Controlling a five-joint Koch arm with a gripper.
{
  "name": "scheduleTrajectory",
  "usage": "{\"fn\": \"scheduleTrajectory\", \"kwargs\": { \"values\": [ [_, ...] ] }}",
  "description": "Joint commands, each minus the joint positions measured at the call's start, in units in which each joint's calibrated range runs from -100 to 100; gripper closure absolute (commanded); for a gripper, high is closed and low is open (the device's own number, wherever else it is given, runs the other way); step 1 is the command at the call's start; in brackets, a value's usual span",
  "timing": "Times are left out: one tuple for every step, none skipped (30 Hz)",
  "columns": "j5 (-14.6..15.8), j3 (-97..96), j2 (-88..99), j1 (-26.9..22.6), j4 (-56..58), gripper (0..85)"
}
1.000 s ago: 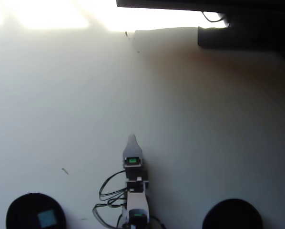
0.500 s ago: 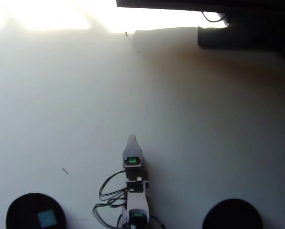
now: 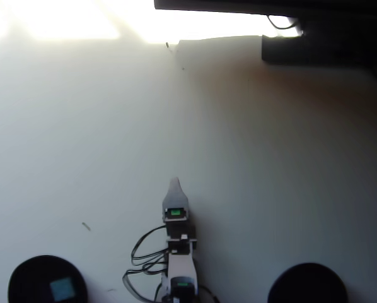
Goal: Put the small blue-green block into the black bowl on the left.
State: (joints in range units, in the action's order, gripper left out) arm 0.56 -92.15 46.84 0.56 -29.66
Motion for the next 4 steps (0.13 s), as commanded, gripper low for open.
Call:
{"fn": "scheduleTrajectory", "kwargs": {
  "values": [
    [0.0, -0.7, 0.7, 0.0, -0.1, 36.5],
    [0.0, -0.7, 0.7, 0.0, -0.1, 36.5],
    [0.0, -0.7, 0.7, 0.0, -0.1, 36.5],
    [0.0, -0.7, 0.7, 0.0, -0.1, 36.5]
  ]
}}
